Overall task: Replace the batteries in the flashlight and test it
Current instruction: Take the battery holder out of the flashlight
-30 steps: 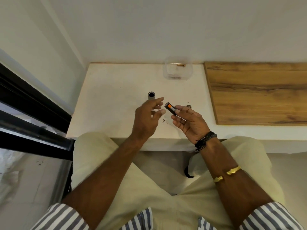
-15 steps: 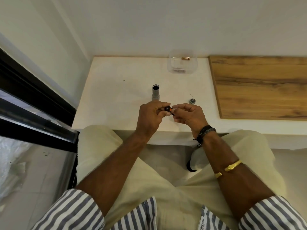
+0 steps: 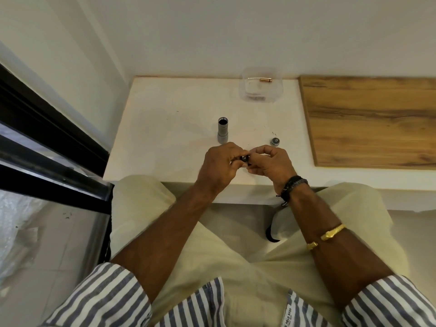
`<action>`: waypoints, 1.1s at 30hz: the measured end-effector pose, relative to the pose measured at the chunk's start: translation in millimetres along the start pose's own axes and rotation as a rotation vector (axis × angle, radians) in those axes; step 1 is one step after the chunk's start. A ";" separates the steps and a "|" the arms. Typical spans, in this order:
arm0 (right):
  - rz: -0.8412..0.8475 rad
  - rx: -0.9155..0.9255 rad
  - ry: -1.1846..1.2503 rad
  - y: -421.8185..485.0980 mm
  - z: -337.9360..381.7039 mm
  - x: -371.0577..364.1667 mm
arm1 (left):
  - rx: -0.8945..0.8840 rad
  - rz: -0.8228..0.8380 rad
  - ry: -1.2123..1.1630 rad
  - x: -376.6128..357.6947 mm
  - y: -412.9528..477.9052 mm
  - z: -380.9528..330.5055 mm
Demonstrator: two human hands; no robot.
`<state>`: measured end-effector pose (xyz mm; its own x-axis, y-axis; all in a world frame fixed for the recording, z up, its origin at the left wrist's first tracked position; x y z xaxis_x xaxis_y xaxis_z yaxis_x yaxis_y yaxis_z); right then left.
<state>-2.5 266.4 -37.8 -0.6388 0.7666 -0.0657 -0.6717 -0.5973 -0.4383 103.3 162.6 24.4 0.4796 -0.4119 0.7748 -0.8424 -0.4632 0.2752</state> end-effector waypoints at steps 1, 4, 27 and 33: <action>-0.002 0.001 0.017 -0.4 0.4 0.2 | -0.001 -0.005 0.003 -0.1 0.1 -0.3; 0.010 0.001 0.080 -0.8 1.9 -0.1 | 0.013 -0.044 -0.007 2.3 0.6 0.9; -0.137 -0.062 0.284 3.6 -21.8 16.2 | 0.291 -0.161 -0.299 -7.0 3.6 29.5; -0.196 0.069 -0.269 13.1 -27.4 21.9 | 0.404 -0.258 -0.339 -2.3 2.2 41.0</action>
<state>-15.0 281.8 -69.6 -0.5648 0.7842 0.2571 -0.8095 -0.4660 -0.3571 110.5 130.4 -0.2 0.7648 -0.4432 0.4677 -0.5594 -0.8169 0.1407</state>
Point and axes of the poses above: each hand's wrist, its own y-axis towards the middle knuckle, its own x-axis out of the back of the hand, z = x × y, the point moved 9 cm from there along y, towards the middle knuckle, and after that the axes turned 9 degrees about y, right-handed, at the moved point
